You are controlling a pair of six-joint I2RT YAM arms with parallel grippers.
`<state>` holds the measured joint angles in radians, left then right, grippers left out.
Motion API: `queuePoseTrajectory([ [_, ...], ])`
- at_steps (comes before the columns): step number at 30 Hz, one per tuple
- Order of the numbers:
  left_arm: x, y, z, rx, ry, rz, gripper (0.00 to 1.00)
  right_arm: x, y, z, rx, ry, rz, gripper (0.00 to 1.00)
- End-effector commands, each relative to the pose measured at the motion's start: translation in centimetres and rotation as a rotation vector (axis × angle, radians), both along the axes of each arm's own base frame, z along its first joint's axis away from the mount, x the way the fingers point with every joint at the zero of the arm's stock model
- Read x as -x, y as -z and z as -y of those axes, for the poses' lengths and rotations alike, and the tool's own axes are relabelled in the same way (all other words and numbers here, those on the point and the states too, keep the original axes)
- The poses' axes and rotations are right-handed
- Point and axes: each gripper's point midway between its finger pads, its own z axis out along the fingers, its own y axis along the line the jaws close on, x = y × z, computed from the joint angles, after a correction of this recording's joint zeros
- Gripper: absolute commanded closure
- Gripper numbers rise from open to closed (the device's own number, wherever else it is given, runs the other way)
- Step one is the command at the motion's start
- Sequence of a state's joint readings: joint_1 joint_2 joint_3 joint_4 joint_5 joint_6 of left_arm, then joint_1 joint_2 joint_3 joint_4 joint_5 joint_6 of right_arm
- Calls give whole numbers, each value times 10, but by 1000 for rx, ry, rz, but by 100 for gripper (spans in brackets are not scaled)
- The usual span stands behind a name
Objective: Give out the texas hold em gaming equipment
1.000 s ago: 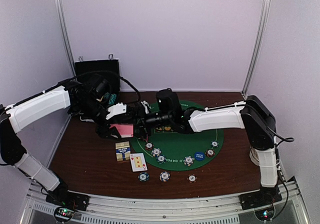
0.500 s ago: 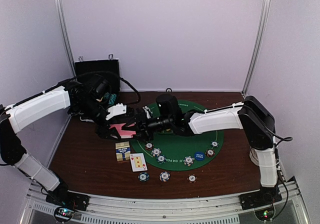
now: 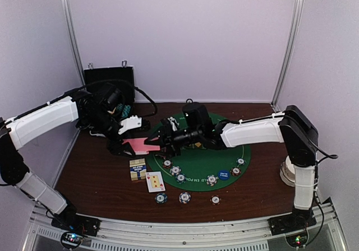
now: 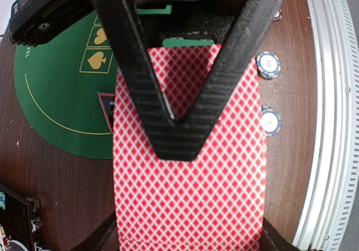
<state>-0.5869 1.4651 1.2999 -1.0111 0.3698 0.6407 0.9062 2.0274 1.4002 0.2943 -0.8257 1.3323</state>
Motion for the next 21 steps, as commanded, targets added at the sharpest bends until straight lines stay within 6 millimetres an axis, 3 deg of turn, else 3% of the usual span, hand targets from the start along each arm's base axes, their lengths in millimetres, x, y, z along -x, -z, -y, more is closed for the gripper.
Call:
queuePoseTrajectory([
  [1, -9, -24, 7, 59, -1, 68, 100, 4, -38, 8, -45, -11, 63, 50],
  [7, -9, -23, 6, 54, -2, 70, 100, 10, -38, 17, -12, -25, 59, 54],
  [21, -11, -19, 1, 24, -8, 84, 100, 10, -30, 30, 45, -39, 34, 100],
])
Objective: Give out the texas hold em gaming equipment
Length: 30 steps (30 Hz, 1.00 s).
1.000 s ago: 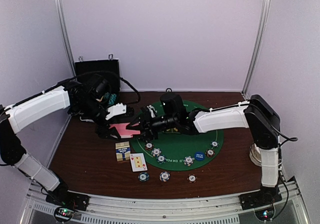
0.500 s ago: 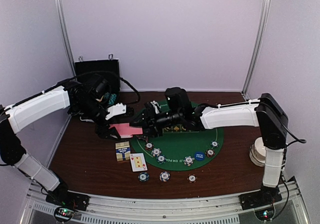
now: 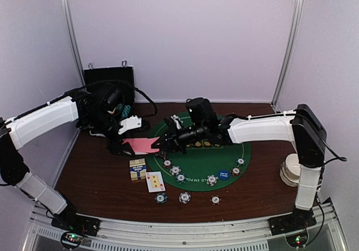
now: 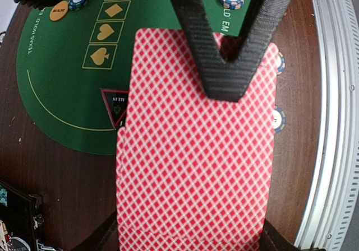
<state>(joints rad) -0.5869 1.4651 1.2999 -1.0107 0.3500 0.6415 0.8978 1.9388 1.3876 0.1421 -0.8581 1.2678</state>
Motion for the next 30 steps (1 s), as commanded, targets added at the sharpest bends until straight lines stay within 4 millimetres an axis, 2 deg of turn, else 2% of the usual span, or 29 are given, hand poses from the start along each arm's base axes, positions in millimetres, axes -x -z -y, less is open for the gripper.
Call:
queuePoseTrajectory([
  [1, -9, -20, 3, 38, 1, 74, 100, -6, -17, 14, 2, 5, 33, 100],
  [7, -7, -19, -2, 21, -6, 81, 100, -31, -26, 34, 10, 41, 69, 100],
  [13, -7, -18, -11, 6, -22, 83, 100, -71, -10, 55, 62, 87, 85, 100],
  [16, -6, -18, -14, 3, -27, 78, 100, -97, 6, 55, 102, 101, 100, 100],
  [17, -5, -17, -15, 3, -28, 74, 100, -104, 19, 55, 124, 98, 94, 100],
  [18, -4, -18, -15, 5, -28, 74, 100, -115, 18, 51, 128, 99, 120, 100],
  [22, -1, -17, -16, 4, -29, 69, 100, -147, 50, 36, 209, 83, 158, 100],
  [26, 0, -17, -17, 5, -29, 69, 100, -174, 81, 21, 246, 91, 166, 100],
  [30, 1, -18, -18, 8, -28, 68, 100, -197, 108, 15, 269, 128, 176, 100],
])
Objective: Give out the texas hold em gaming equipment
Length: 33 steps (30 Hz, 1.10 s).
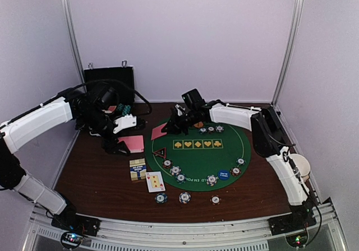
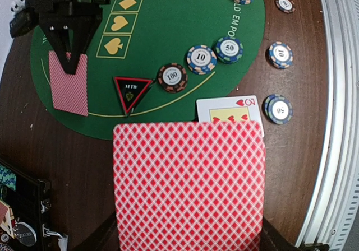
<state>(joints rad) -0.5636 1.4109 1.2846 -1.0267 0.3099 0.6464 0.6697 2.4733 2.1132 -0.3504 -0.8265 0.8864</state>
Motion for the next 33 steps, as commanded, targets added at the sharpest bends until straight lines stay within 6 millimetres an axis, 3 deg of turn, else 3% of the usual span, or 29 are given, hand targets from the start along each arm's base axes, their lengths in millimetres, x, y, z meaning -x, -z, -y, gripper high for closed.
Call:
queuePoseTrajectory([
  [1, 2, -10, -1, 29, 8, 26, 100, -20, 24, 0, 56, 34, 32, 100],
  [5, 3, -10, 0, 35, 11, 20, 100, -34, 43, 0, 76, 57, 29, 99],
  [7, 3, -10, 0, 34, 10, 19, 100, -38, 51, 1, 86, 65, 25, 94],
  [12, 4, -10, -1, 35, 9, 19, 100, -36, 61, 16, 186, 61, 41, 59],
  [17, 4, -11, 0, 39, 5, 17, 100, -32, 40, 39, 295, 52, 110, 25],
  [22, 4, -12, -2, 34, 0, 26, 100, -22, 6, 61, 353, 57, 170, 16],
  [26, 4, -13, -3, 34, -2, 26, 100, 9, -15, 67, 339, 34, 181, 16],
  [33, 4, -15, -3, 35, -2, 29, 100, 110, -11, 51, 307, -99, 135, 16],
])
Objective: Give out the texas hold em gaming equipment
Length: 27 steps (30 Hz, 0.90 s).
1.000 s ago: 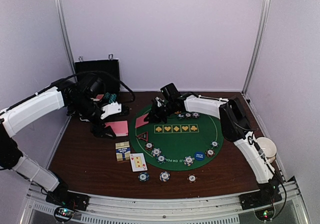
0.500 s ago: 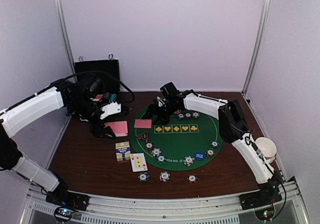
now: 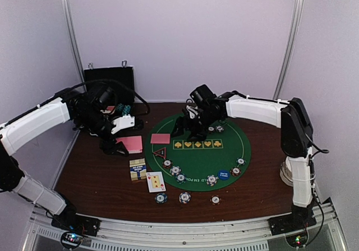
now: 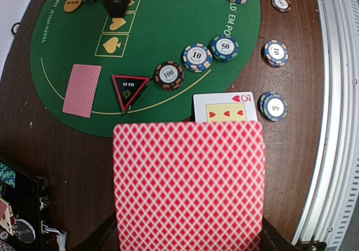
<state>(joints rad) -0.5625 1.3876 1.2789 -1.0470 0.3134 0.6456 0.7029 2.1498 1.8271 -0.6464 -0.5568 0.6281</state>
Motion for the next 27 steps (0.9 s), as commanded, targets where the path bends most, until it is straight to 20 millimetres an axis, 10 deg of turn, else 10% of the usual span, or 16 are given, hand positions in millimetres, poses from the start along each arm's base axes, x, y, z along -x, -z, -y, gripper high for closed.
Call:
queuePoseTrajectory([
  [1, -2, -11, 0, 30, -2, 29, 100, 68, 4, -26, -35, -99, -24, 16],
  [9, 1, -14, -1, 33, 5, 35, 100, 135, 41, -57, 13, -214, -105, 16],
  [27, 0, -15, -2, 31, 11, 40, 100, 164, 86, -94, 53, -308, -192, 17],
])
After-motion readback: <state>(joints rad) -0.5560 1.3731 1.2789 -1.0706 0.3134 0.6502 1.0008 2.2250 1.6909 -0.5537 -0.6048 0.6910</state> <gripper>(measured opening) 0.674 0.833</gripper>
